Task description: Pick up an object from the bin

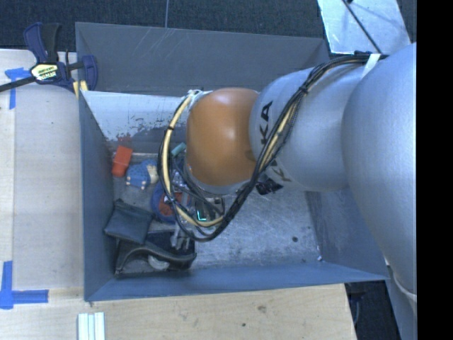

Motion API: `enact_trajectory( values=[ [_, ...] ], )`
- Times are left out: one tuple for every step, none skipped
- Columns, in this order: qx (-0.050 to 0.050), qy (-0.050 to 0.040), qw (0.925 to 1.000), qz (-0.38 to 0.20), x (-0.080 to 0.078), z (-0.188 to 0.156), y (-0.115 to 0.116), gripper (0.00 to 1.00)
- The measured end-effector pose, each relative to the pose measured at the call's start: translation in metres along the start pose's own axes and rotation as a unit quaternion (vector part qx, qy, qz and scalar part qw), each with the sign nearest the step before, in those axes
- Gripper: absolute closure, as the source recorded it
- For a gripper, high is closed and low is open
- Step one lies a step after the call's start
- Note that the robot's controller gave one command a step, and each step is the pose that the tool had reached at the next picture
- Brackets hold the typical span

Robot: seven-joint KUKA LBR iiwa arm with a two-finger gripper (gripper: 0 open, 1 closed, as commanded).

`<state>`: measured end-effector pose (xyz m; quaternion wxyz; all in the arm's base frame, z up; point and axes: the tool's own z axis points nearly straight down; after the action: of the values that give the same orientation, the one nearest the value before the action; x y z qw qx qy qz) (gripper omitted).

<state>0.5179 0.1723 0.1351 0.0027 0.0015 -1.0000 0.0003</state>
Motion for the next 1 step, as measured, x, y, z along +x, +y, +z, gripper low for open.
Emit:
enact_trajectory(
  values=[
    [-0.003, -0.0119, 0.9994, 0.033, -0.0452, 0.0509, -0.0047, 0.0]
  ],
)
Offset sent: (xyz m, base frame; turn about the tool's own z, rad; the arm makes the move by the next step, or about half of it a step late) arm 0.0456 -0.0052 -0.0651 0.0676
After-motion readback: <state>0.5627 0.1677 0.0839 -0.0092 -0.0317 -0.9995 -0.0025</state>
